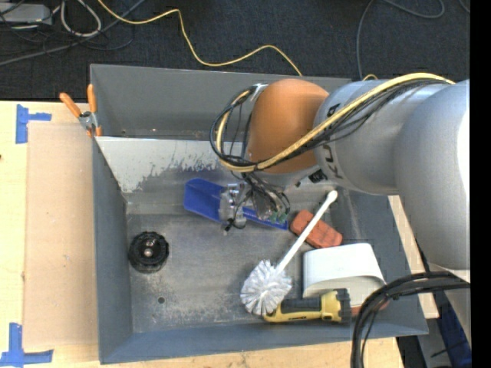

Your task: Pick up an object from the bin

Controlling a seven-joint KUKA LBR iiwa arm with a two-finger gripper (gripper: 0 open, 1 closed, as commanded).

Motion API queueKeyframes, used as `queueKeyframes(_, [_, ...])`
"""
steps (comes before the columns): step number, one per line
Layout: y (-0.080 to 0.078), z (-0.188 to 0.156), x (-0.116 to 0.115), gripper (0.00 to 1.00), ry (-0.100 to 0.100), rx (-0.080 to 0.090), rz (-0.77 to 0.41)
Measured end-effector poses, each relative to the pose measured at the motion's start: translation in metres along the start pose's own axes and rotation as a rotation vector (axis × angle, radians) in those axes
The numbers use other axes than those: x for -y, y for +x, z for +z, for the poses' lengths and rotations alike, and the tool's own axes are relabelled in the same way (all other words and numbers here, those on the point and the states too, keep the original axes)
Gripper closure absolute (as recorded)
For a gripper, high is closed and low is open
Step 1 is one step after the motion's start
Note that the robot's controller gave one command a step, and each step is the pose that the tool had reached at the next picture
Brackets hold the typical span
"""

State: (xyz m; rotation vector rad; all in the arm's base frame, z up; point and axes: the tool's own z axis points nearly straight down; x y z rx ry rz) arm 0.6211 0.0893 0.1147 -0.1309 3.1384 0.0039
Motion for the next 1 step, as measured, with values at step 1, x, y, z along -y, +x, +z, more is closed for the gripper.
queueKeyframes(1, [-0.0012, -0.023, -0.0001, 1.0, 0.0, 0.004, 0.0])
